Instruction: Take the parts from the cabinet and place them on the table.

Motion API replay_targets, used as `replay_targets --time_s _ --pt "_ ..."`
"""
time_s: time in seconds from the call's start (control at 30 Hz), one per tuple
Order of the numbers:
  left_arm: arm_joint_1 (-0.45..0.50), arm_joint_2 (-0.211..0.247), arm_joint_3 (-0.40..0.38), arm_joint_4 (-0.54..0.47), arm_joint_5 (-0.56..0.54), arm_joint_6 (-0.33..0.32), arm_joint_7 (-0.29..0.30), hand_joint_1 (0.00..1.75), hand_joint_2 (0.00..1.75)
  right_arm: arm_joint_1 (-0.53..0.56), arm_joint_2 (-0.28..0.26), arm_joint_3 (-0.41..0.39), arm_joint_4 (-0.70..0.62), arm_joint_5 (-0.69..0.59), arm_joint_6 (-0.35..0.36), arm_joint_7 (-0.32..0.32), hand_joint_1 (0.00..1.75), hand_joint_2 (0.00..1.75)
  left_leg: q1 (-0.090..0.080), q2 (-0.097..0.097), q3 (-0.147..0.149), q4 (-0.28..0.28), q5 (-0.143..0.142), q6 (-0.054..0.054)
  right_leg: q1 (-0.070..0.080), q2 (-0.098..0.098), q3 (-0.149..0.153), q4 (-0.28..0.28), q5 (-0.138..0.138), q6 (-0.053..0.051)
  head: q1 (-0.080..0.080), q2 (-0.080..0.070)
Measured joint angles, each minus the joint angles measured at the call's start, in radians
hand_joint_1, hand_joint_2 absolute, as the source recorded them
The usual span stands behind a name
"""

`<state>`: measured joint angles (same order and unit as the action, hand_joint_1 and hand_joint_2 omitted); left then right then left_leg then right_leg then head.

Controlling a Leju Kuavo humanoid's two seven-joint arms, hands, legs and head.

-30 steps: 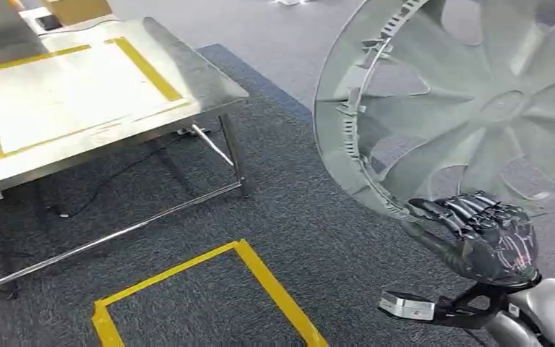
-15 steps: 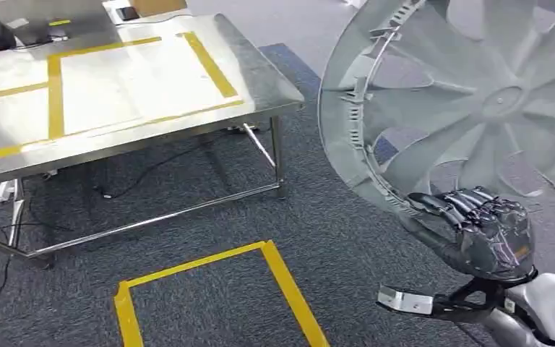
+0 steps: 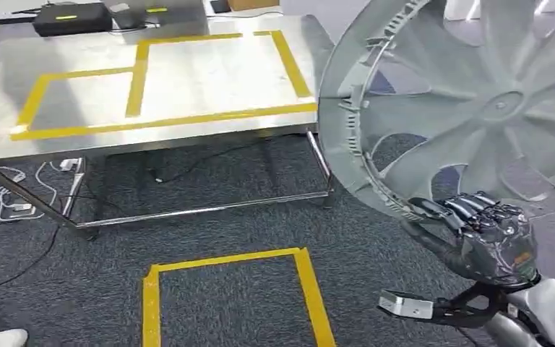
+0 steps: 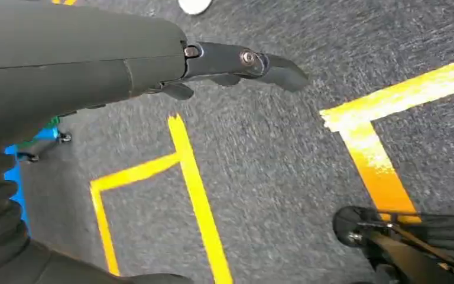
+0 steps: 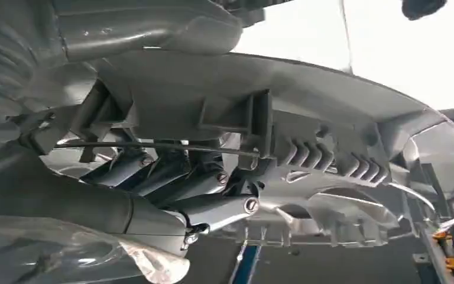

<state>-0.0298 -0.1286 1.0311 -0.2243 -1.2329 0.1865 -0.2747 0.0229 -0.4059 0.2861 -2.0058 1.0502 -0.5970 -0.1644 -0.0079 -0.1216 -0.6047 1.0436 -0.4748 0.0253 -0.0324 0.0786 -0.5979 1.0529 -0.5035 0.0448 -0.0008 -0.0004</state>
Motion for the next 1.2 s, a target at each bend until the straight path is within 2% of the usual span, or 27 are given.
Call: replay_targets --time_s 0.07,0.1,0.13,0.17,0.23,0.27,0.3,0.33,0.4,0.43,0.47,0.6,0.63,0.67,0.7,0.73,0.77,0.8,0.83,0.9,0.93,0.97,1.0,1.1,1.13,1.17,1.2 --pt "0.006 0.0 0.0 0.0 0.0 0.0 0.0 0.0 1.75 0.0 0.0 0.002 0.0 0.001 0.0 0.0 1.75 1.75 0.004 -0.02 -0.002 -0.003 0.003 -0.007 0.004 -0.018 0.002 0.0 -0.002 -0.012 -0.002 0.0" --pt "0.007 0.005 0.0 0.0 0.0 0.0 0.0 0.0 1.75 0.0 0.0 0.002 0.001 0.001 0.0 0.0 1.75 1.75 0.004 -0.02 -0.003 0.003 -0.003 -0.01 -0.007 -0.034 0.008 -0.005 -0.001 -0.018 -0.002 0.0" --pt "0.008 0.0 0.0 0.001 0.0 0.0 0.0 0.0 1.75 0.0 0.0 0.002 0.001 0.001 0.0 0.0 1.75 1.75 -0.004 0.041 -0.01 0.023 -0.014 -0.019 -0.004 -0.044 0.014 -0.006 -0.005 -0.024 -0.007 0.0" --pt "0.006 0.001 0.0 0.002 0.0 0.001 0.0 0.0 1.75 0.002 0.0 0.001 0.0 0.0 0.0 0.0 1.75 1.75 -0.002 0.084 -0.035 0.072 -0.04 -0.026 -0.002 -0.059 0.018 -0.006 -0.009 -0.03 -0.017 0.0" --pt "0.002 0.001 0.0 0.001 0.0 0.001 0.0 0.0 1.75 0.002 0.0 -0.001 0.0 -0.001 0.0 0.003 1.75 1.75 0.006 0.11 -0.113 0.225 -0.104 -0.034 0.003 -0.089 0.025 -0.006 -0.016 -0.036 -0.016 0.0" --pt "0.002 0.001 0.0 0.002 0.0 0.001 0.0 0.0 1.75 0.003 0.0 -0.001 0.001 -0.001 0.0 0.003 1.75 1.75 0.008 0.113 -0.148 0.288 -0.121 -0.034 0.004 -0.103 0.028 -0.006 -0.02 -0.037 -0.017 0.0" --pt "0.002 0.001 0.0 0.002 0.0 0.0 0.0 0.0 1.75 0.006 0.0 0.001 0.001 -0.001 0.0 0.002 1.75 1.75 0.009 0.113 -0.159 0.303 -0.112 -0.033 0.005 -0.116 0.033 -0.006 -0.024 -0.037 -0.016 0.0" --pt "0.004 0.001 0.0 0.002 0.0 0.001 0.0 0.0 1.75 0.007 0.0 0.001 0.001 -0.001 0.0 0.002 1.75 1.75 0.008 0.113 -0.147 0.272 -0.08 -0.029 0.006 -0.129 0.039 -0.006 -0.029 -0.036 -0.016 0.0" --pt "0.007 0.002 0.0 0.002 0.0 0.001 0.0 0.0 1.75 0.006 0.0 0.001 0.0 0.0 0.0 0.002 1.75 1.75 0.002 0.126 -0.077 0.12 0.01 -0.011 0.012 -0.153 0.054 -0.006 -0.04 -0.035 -0.016 0.0" --pt "0.006 0.004 0.0 0.002 0.0 0.001 0.0 0.0 1.75 0.006 0.0 0.001 0.0 -0.001 0.0 0.002 1.75 1.75 -0.01 0.165 -0.039 0.035 0.042 0.007 0.011 -0.164 0.06 -0.008 -0.045 -0.033 -0.016 0.0" --pt "0.004 0.006 0.0 0.002 0.0 0.001 0.0 0.0 1.75 0.007 0.0 0.001 0.001 0.0 0.0 0.002 1.75 1.75 -0.021 0.198 -0.027 0.022 0.017 0.014 0.018 -0.177 0.066 -0.01 -0.051 -0.025 -0.014 0.0" --pt "0.006 0.006 0.0 0.002 0.0 0.001 -0.003 0.0 1.75 0.006 0.0 0.002 0.0 0.004 0.0 0.001 1.75 1.75 -0.023 0.155 -0.018 -0.011 0.021 0.023 0.022 -0.222 0.09 -0.033 -0.055 -0.008 -0.014 0.0" --pt "0.011 0.003 0.0 0.002 0.0 0.0 -0.003 0.0 1.75 0.006 0.0 0.002 0.001 0.006 0.0 0.001 1.75 1.75 -0.012 0.144 0.003 -0.032 0.031 0.021 0.017 -0.186 0.088 -0.029 -0.065 -0.004 -0.012 0.0" --pt "0.008 0.004 0.0 0.002 0.0 0.001 -0.003 0.0 1.75 0.005 0.0 0.001 0.0 0.006 0.0 0.003 1.75 1.75 -0.008 0.137 0.01 -0.04 0.032 0.027 0.016 -0.125 0.071 0.009 -0.083 -0.003 -0.01 0.0" --pt "0.004 0.004 0.0 0.002 0.0 0.001 -0.003 0.0 1.75 0.006 0.0 -0.001 0.001 0.009 0.0 0.007 1.75 1.75 -0.006 0.129 0.01 -0.04 0.032 0.029 0.016 -0.096 0.031 0.078 -0.11 -0.002 -0.008 0.0" --pt "0.002 0.002 0.0 0.002 -0.003 0.001 -0.003 0.0 1.75 0.008 0.0 -0.002 0.001 0.016 0.001 0.011 1.75 1.75 -0.006 0.118 0.011 -0.04 0.029 0.03 0.016 -0.083 -0.019 0.16 -0.139 0.001 -0.002 0.0" --pt "0.001 0.0 0.0 0.002 -0.003 0.0 -0.003 0.0 1.75 0.011 0.0 0.0 0.001 0.02 0.001 0.01 1.75 1.75 -0.007 0.11 0.012 -0.039 0.026 0.032 0.016 -0.079 -0.066 0.228 -0.155 0.003 -0.005 0.0" --pt "0.001 -0.002 0.0 0.002 -0.003 0.0 -0.003 0.0 1.75 0.015 0.0 0.001 0.001 0.021 0.003 0.01 1.75 1.75 -0.007 0.103 0.014 -0.038 0.023 0.032 0.016 -0.079 -0.098 0.26 -0.149 0.005 -0.002 0.0" --pt "0.002 -0.003 0.0 0.002 -0.003 0.0 -0.004 0.0 1.75 0.016 0.0 0.002 0.002 0.021 0.01 0.014 1.75 1.75 -0.006 0.097 0.019 -0.037 0.019 0.03 0.016 -0.08 -0.105 0.241 -0.112 0.007 -0.001 0.0" --pt "0.005 -0.005 0.001 0.002 -0.003 0.002 -0.017 0.0 1.75 0.015 0.0 0.001 0.003 0.021 0.019 0.027 1.75 1.75 -0.003 0.088 0.029 -0.027 0.004 0.023 0.01 -0.08 -0.055 0.088 0.005 0.011 0.0 0.0" --pt "0.005 -0.005 0.001 0.002 -0.003 0.004 -0.021 0.0 1.75 0.015 0.0 0.001 0.003 0.022 0.021 0.029 1.75 1.75 -0.001 0.085 0.032 -0.019 -0.005 0.017 0.007 -0.079 -0.027 0.009 0.039 0.013 0.0 0.0" --pt "0.004 -0.003 0.001 0.002 0.0 0.006 -0.023 0.0 1.75 0.013 0.0 0.002 0.007 0.022 0.023 0.03 1.75 1.75 -0.008 0.081 0.027 -0.013 -0.011 0.009 0.011 -0.073 -0.017 0.004 0.015 0.013 0.002 0.0" --pt "0.001 -0.003 0.001 0.002 0.001 0.008 -0.024 0.0 1.75 0.011 0.0 -0.001 0.006 0.022 0.023 0.03 1.75 1.75 -0.008 0.079 0.019 -0.003 -0.014 0.006 0.01 -0.068 -0.005 -0.007 0.013 -0.002 0.005 0.0" --pt "0.003 -0.002 0.001 0.002 0.002 0.011 -0.026 0.0 1.75 0.013 0.0 0.0 0.008 0.024 0.026 0.03 1.75 1.75 -0.008 0.079 0.021 -0.004 -0.017 0.0 0.008 -0.068 -0.007 -0.005 0.011 -0.017 0.002 0.0" --pt "0.003 0.003 0.001 0.002 0.002 0.012 -0.027 0.0 1.75 0.012 0.0 0.0 0.008 0.024 0.026 0.03 1.75 1.75 -0.008 0.084 0.021 0.003 -0.027 -0.006 0.004 -0.071 -0.002 -0.007 0.01 -0.02 0.002 0.0" --pt "0.002 0.001 0.001 0.002 0.002 0.012 -0.029 0.0 1.75 0.013 0.0 0.0 0.008 0.024 0.026 0.032 1.75 1.75 -0.007 0.096 0.009 0.033 -0.045 -0.015 0.003 -0.075 0.002 -0.007 0.006 -0.029 -0.008 0.0" --pt "0.002 0.0 0.001 0.002 0.002 0.012 -0.029 0.0 1.75 0.013 0.0 0.0 0.008 0.023 0.026 0.034 1.75 1.75 -0.001 0.104 -0.023 0.098 -0.078 -0.023 0.003 -0.079 0.005 -0.007 0.003 -0.033 -0.007 0.0"
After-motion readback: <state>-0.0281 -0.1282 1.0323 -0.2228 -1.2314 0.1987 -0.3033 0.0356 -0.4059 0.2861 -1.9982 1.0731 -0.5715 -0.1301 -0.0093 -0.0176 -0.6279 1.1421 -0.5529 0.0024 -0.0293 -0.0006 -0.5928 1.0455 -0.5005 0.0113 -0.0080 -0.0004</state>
